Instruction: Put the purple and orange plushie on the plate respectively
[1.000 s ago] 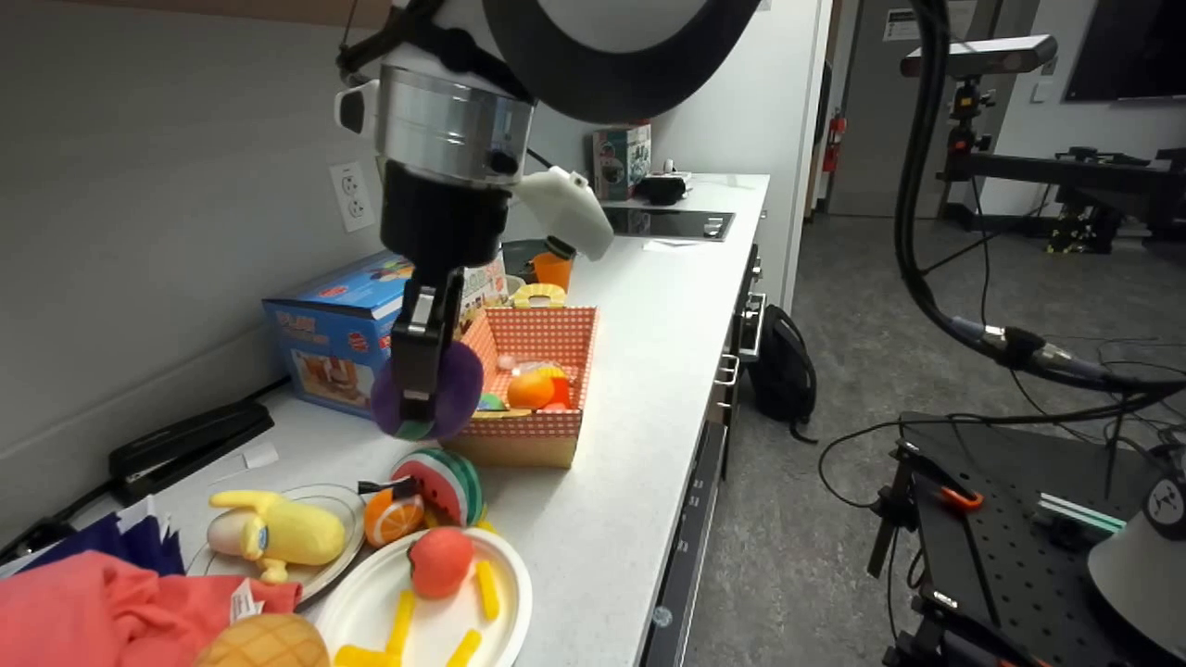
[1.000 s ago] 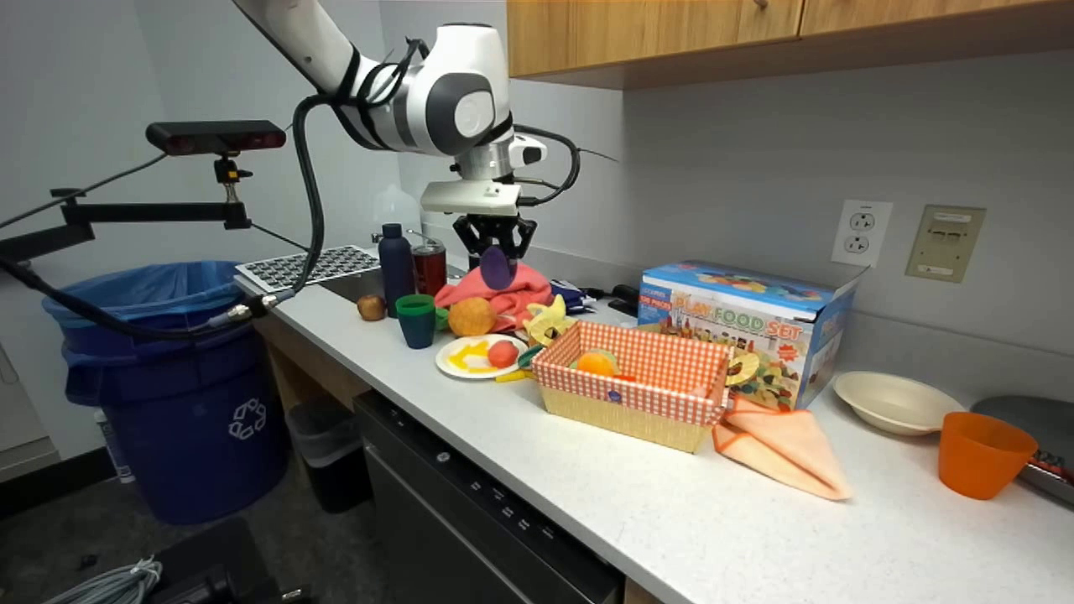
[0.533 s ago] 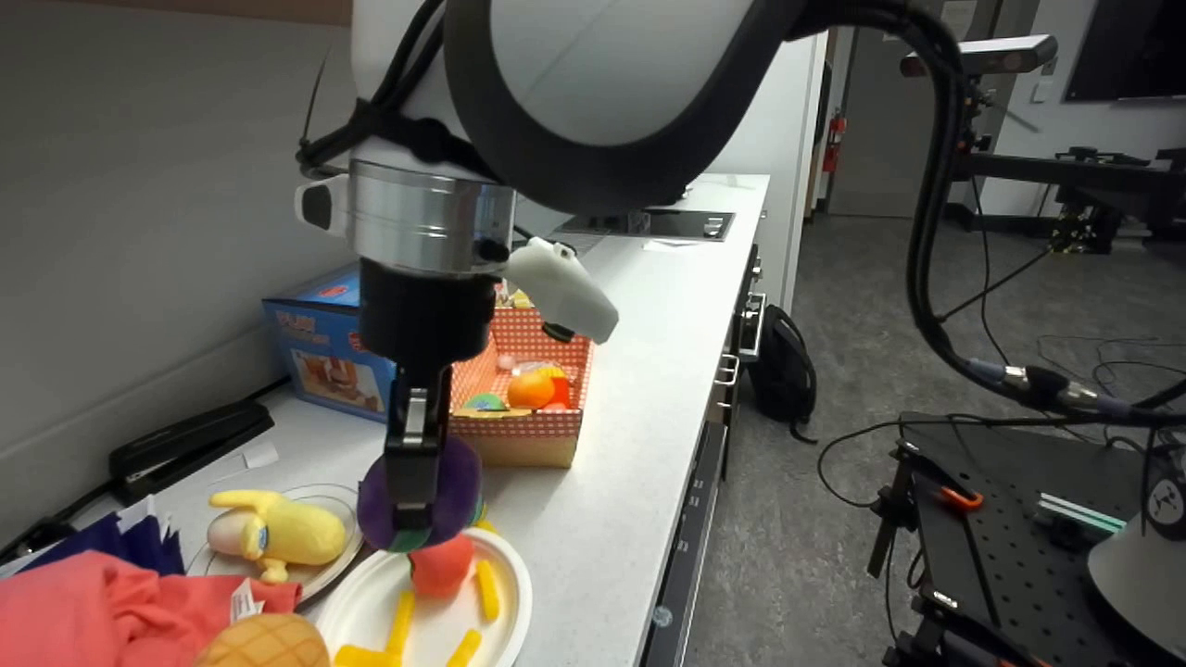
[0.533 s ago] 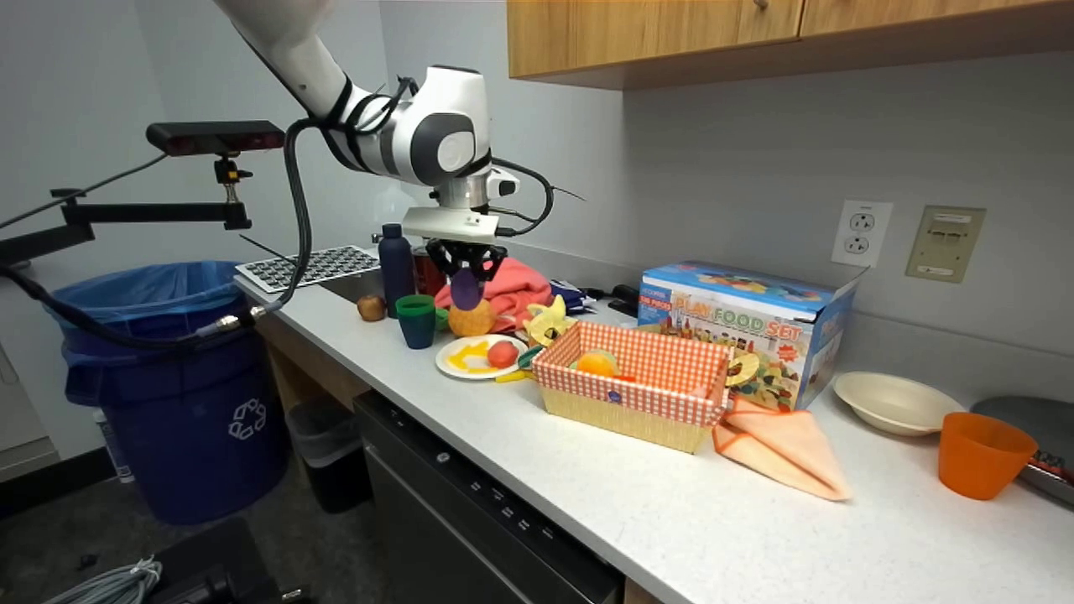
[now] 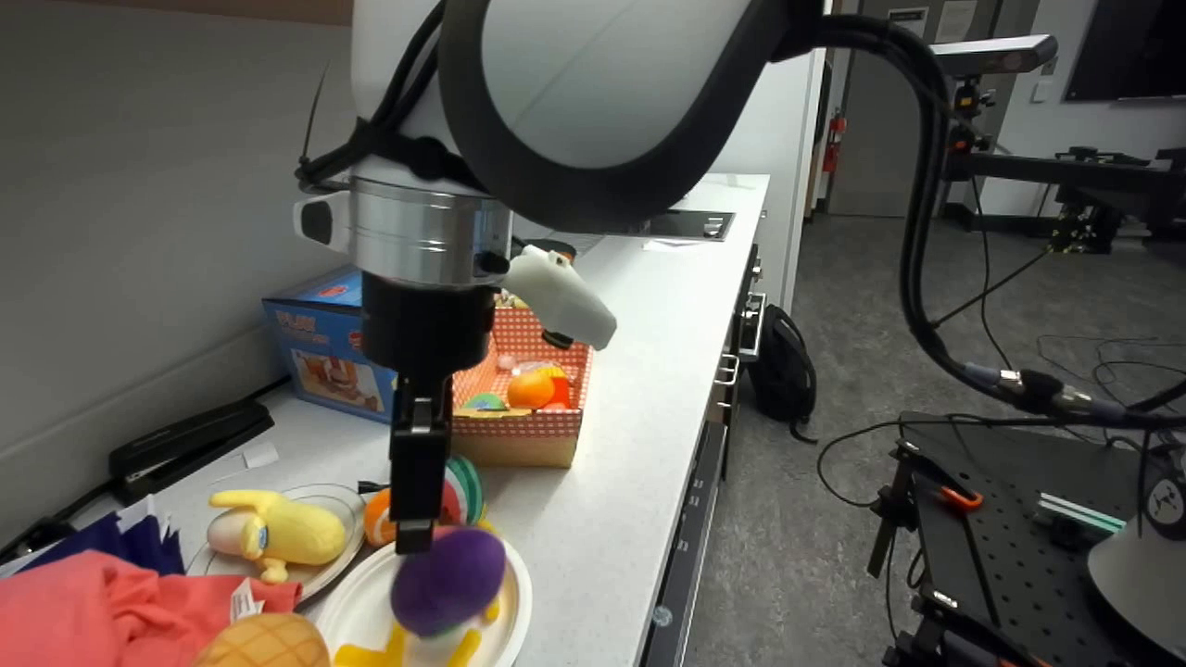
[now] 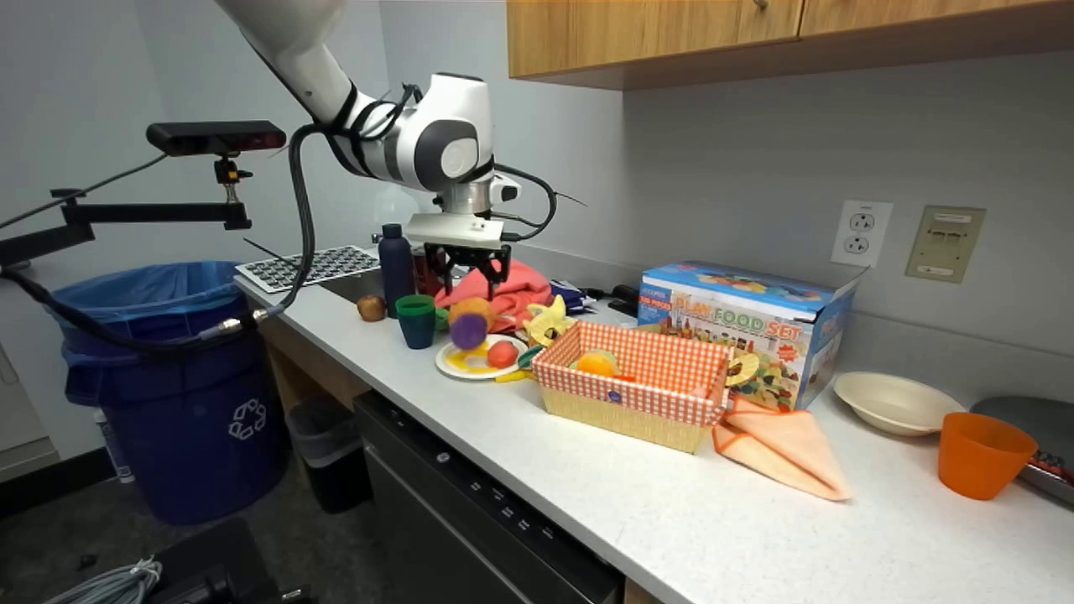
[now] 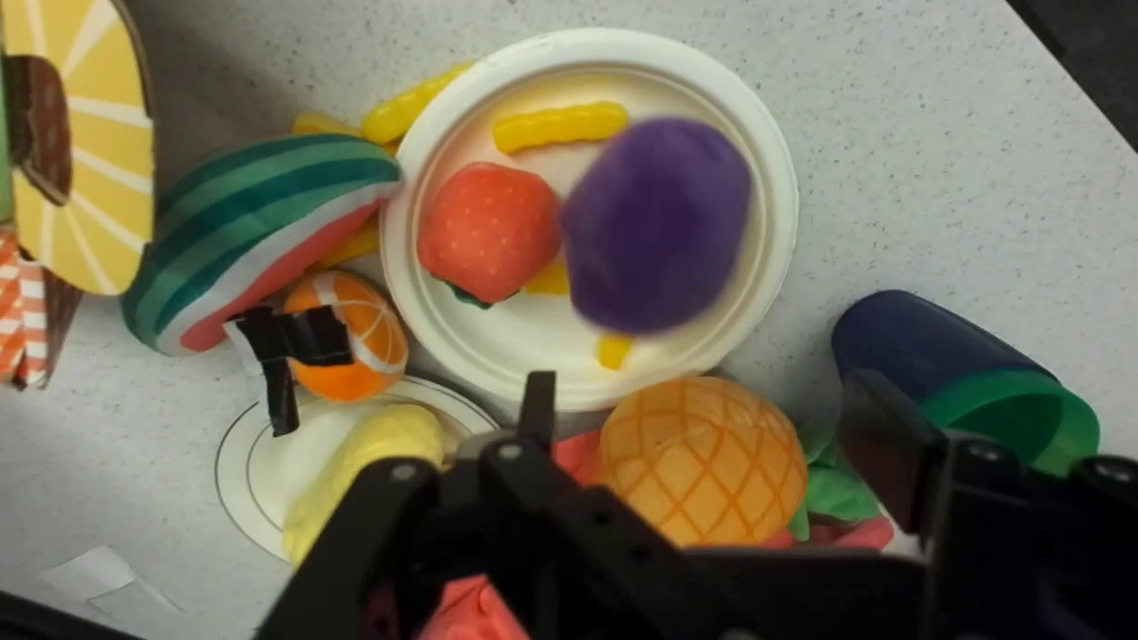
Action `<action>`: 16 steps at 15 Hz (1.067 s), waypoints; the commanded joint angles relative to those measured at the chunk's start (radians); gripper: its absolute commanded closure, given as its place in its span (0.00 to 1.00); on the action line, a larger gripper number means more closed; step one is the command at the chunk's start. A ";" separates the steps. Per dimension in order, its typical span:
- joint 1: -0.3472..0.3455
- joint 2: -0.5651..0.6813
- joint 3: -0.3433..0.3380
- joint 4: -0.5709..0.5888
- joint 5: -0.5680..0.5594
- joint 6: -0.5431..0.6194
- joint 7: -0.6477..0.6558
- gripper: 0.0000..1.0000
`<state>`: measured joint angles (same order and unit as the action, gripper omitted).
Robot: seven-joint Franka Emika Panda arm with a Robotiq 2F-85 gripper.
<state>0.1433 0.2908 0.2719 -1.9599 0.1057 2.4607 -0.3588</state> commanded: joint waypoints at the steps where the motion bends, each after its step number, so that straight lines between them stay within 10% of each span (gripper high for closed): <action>1: -0.014 -0.023 -0.010 0.015 -0.007 -0.037 -0.044 0.00; 16: -0.106 -0.112 -0.202 0.037 -0.143 -0.182 -0.023 0.00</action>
<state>0.0628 0.1471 0.0895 -1.9554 -0.0301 2.2958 -0.3793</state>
